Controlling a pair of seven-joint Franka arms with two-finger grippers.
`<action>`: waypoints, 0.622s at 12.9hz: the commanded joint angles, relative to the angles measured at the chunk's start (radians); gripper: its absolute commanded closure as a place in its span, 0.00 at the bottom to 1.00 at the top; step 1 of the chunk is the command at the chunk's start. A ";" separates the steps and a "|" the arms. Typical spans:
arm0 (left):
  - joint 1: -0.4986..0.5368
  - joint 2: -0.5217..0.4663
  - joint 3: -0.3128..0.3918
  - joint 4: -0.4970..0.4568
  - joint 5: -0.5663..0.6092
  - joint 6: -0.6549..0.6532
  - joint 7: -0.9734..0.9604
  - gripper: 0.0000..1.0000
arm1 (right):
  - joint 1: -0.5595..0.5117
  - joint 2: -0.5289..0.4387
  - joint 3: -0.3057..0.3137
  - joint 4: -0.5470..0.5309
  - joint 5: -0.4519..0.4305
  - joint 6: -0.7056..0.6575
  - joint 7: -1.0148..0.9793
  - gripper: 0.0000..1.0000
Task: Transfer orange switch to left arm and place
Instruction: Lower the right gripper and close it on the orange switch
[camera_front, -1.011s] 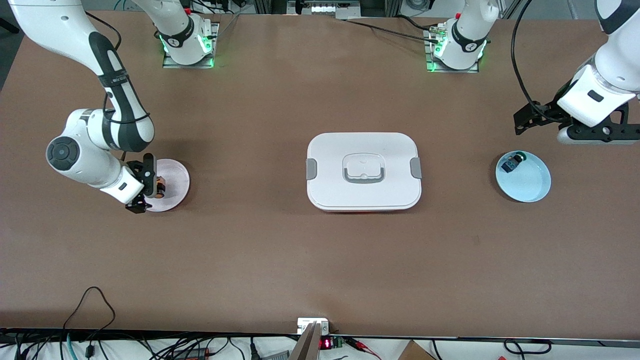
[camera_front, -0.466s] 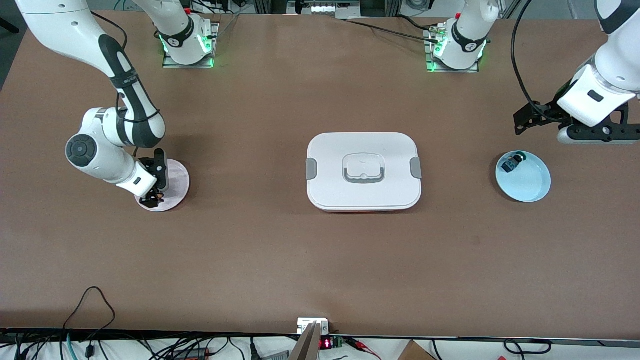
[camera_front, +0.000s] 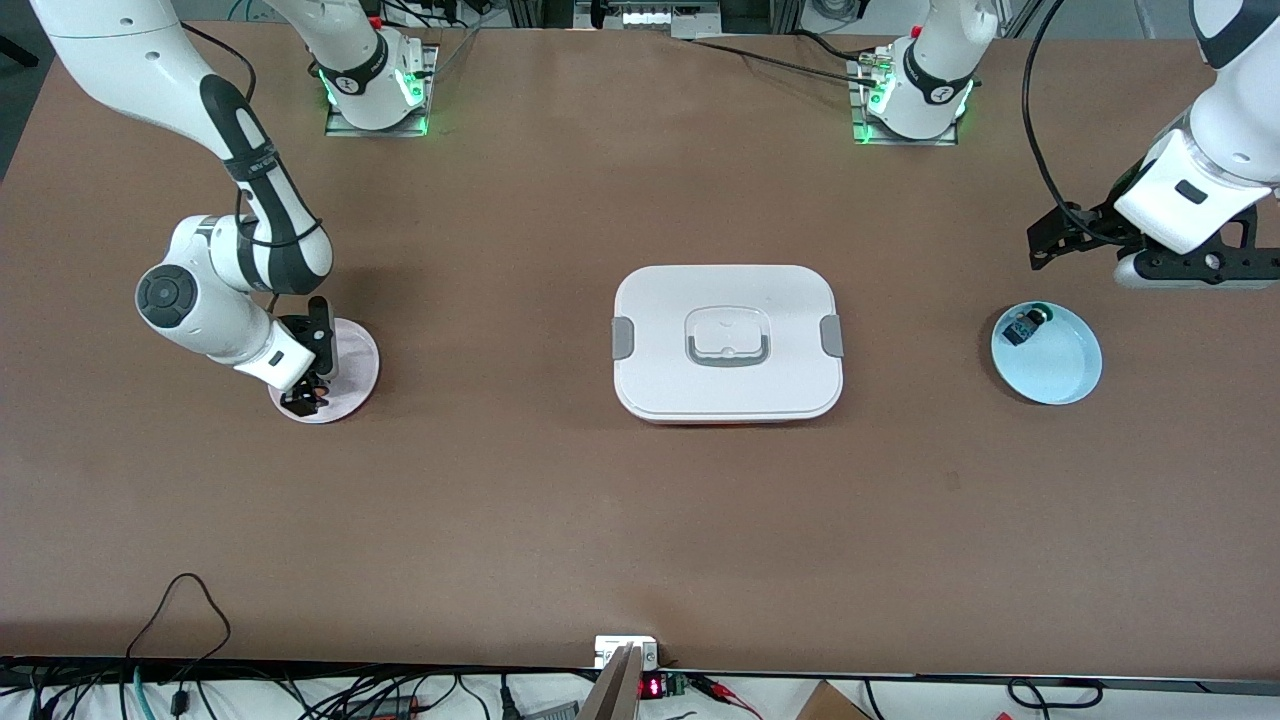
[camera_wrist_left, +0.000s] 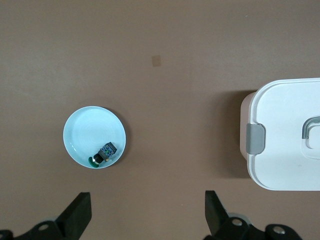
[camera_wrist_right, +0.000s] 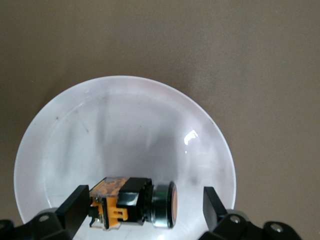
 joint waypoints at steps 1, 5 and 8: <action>-0.002 0.011 0.001 0.028 -0.002 -0.020 -0.004 0.00 | -0.029 0.013 0.015 -0.022 -0.007 0.057 -0.038 0.00; -0.002 0.011 0.001 0.028 -0.002 -0.020 -0.004 0.00 | -0.026 0.011 0.015 -0.032 -0.006 0.060 -0.036 0.00; -0.002 0.011 0.001 0.028 -0.002 -0.020 -0.004 0.00 | -0.023 -0.004 0.017 -0.025 -0.009 0.042 -0.048 0.00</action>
